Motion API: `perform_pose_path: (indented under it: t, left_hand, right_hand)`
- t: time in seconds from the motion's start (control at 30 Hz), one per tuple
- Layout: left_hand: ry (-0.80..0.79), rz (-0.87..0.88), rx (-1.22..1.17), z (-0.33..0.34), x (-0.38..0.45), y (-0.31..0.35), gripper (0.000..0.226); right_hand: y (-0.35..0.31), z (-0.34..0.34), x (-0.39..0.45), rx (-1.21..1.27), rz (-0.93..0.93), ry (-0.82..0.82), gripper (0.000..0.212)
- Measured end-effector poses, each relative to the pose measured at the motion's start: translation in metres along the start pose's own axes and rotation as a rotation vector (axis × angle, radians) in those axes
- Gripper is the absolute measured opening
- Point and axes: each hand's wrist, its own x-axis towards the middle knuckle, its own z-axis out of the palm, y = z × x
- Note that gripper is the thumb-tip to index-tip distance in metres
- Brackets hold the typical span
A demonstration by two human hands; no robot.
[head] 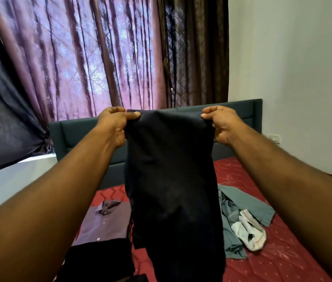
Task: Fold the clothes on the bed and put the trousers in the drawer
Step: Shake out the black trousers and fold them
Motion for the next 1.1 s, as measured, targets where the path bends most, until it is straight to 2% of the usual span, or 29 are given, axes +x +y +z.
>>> perform_pose_path:
  t: [0.1,0.23,0.37,0.5,0.6,0.77,0.83,0.97,1.1]
  left_hand:
    - [0.006,0.085,-0.065,-0.005,-0.001,-0.006,0.043]
    - [-0.038,0.095,-0.068,-0.007,-0.005,-0.016,0.035]
    - [-0.079,-0.046,0.076,-0.012,-0.001,-0.027,0.025]
    - [-0.223,-0.243,0.185,-0.005,0.004,-0.014,0.030]
    - [-0.218,-0.294,0.196,0.002,0.004,-0.007,0.025]
    - [-0.066,-0.236,0.085,-0.001,0.008,-0.018,0.028]
    - [-0.042,-0.215,0.082,-0.006,0.011,-0.025,0.029]
    - [-0.053,-0.172,0.126,-0.016,0.017,-0.023,0.028]
    - [-0.083,-0.163,0.292,-0.031,0.025,-0.016,0.025]
  right_hand:
    - [0.004,-0.008,0.002,-0.017,-0.098,-0.001,0.021]
    - [0.022,-0.018,0.000,-0.085,-0.137,-0.005,0.027]
    - [0.037,-0.030,-0.004,-0.029,-0.092,0.003,0.036]
    - [0.032,-0.034,-0.005,-0.023,0.046,-0.067,0.047]
    - [0.028,-0.028,-0.006,-0.004,0.211,-0.166,0.022]
    - [0.027,-0.024,-0.014,-0.164,0.303,-0.264,0.020]
    - [0.034,-0.021,-0.016,-0.145,0.263,-0.234,0.025]
    - [0.045,-0.015,-0.016,0.067,0.092,-0.027,0.029]
    - [0.037,-0.016,-0.007,-0.084,0.136,-0.071,0.031]
